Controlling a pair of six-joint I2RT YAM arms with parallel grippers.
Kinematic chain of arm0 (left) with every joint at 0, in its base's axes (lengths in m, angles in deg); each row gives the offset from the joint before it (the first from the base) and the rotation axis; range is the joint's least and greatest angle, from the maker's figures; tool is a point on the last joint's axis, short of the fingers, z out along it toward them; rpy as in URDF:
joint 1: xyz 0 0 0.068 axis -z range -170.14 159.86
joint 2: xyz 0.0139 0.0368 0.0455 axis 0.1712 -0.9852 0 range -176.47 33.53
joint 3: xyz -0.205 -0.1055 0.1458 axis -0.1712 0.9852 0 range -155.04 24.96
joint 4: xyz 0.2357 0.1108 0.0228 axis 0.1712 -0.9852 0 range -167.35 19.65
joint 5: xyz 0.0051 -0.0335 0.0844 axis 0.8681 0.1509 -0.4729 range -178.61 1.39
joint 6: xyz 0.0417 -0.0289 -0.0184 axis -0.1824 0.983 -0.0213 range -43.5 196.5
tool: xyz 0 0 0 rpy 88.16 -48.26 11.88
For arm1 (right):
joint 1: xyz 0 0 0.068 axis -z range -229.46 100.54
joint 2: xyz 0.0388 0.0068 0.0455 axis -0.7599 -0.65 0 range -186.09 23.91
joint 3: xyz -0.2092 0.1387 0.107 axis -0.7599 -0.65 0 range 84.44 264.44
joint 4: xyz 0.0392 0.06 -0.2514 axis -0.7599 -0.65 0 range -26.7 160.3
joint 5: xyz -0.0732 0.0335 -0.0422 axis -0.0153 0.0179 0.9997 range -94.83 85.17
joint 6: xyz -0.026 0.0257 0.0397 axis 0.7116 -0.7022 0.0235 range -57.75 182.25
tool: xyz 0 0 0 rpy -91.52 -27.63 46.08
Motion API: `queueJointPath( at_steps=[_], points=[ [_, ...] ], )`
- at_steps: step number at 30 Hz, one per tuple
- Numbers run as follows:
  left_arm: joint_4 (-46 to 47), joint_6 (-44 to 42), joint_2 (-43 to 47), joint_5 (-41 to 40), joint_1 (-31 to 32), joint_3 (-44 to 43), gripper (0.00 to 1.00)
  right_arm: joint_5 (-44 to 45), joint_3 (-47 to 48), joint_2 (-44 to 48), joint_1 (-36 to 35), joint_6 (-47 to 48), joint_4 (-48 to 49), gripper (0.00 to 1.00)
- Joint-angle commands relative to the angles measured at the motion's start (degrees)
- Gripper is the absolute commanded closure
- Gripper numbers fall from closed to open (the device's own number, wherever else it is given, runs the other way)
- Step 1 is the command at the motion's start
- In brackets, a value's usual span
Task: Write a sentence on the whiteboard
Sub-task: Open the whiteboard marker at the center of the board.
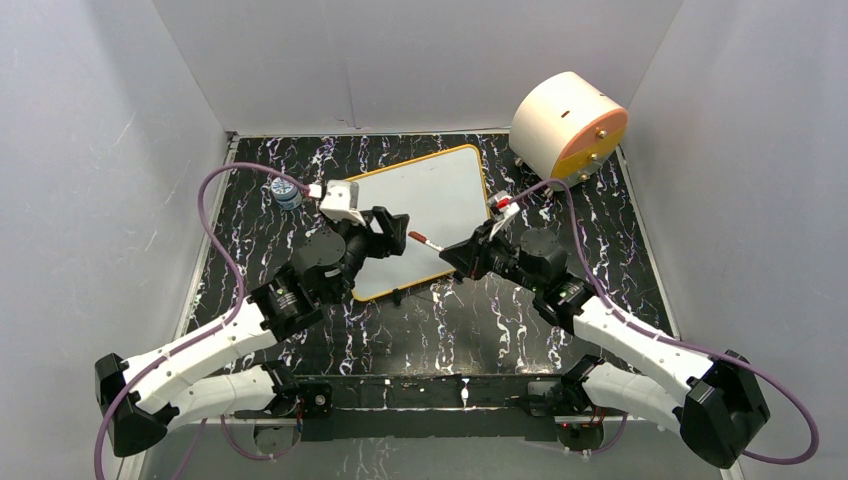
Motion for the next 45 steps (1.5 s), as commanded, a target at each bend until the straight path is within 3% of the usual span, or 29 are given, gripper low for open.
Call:
queueJointPath(
  at_steps=[1, 12, 20, 32, 39, 45],
  points=[
    [-11.6, -20.2, -0.6, 2.7, 0.1, -3.6, 0.28, -4.7, 7.3, -0.8, 0.8, -1.0, -8.3, 1.00],
    [-8.9, -44.6, 3.7, 14.6, 0.1, 2.4, 0.22, -5.7, 18.5, -2.5, 0.8, 1.5, -24.6, 1.00],
    [5.8, -61.6, 5.7, 26.1, 0.1, 11.7, 0.22, -7.3, 19.6, -2.0, 0.8, 1.3, -26.4, 1.00],
    [14.4, -66.6, 1.3, 30.6, 0.1, 14.9, 0.30, -10.3, 18.9, -1.1, 0.8, 0.1, -25.7, 1.00],
    [12.7, -67.8, -2.0, 33.0, 0.1, 14.0, 0.52, -11.3, 19.3, -1.8, 0.8, -0.7, -25.0, 1.00],
    [14.2, -68.1, -2.8, 33.2, 0.0, 14.8, 0.61, -12.2, 19.9, -2.8, 0.8, -1.3, -24.7, 1.00]
  ],
)
